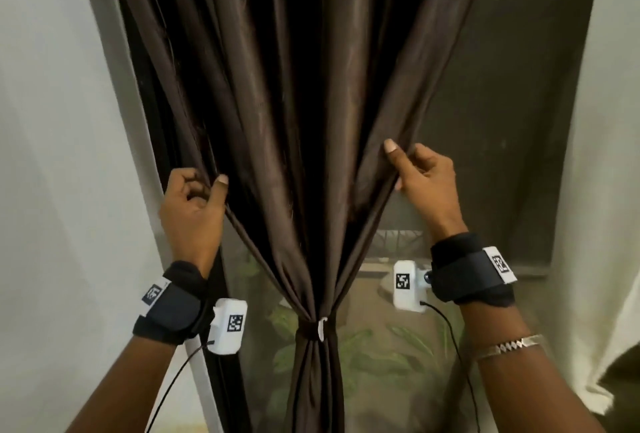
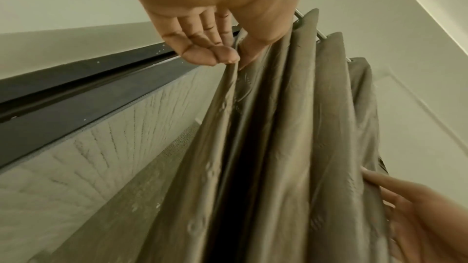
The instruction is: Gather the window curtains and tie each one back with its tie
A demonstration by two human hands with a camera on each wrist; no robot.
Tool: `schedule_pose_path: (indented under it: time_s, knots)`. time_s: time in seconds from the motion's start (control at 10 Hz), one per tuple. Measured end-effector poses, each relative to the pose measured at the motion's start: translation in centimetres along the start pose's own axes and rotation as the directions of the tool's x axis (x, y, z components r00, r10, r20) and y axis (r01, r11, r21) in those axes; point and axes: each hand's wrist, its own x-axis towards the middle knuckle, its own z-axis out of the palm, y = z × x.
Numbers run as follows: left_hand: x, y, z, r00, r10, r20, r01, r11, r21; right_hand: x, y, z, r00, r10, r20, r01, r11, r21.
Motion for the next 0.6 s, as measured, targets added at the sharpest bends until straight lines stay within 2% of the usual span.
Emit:
schedule_pose_path:
  time_s: [0.1, 0.2, 0.3, 0.4, 0.5, 0.6]
  knots:
    - [-4.6, -1.7, 0.3, 0.998, -0.018, 0.064, 0.021, 0.999, -0.045, -3.7, 1.9, 0.7, 0.997, 0.057, 0.06, -0.052, 0.996, -0.076]
    - [-10.7, -3.2, 0.4, 0.987, -0.002, 0.158, 0.011, 0.998, -0.054, -8.5, 4.4, 0.8, 0.988, 0.145, 0.051, -0.135, 0.977, -0.165]
    - [-18.1, -4.3, 0.7, 0.954, -0.041, 0.296, 0.039, 0.999, 0.012, -13.9, 7.1, -0.5, 0.966, 0.227, 0.123, -0.192, 0.95, -0.248]
    - [-23.3, -4.8, 1.0, 0.907, -0.082, 0.412, 0.047, 0.994, 0.095, -18.2, 8.3, -2.8, 0.942, 0.259, 0.213, -0.191, 0.937, -0.293]
    - [-28.4, -3.8, 2.4, 0.836, -0.162, 0.524, 0.078, 0.981, 0.18, -21.0, 8.3, -7.1, 0.913, 0.306, 0.269, -0.207, 0.916, -0.343]
    - [-32.4, -2.2, 4.3, 0.762, -0.198, 0.616, 0.015, 0.957, 0.289, -22.9, 8.8, -12.0, 0.887, 0.331, 0.321, -0.185, 0.894, -0.409]
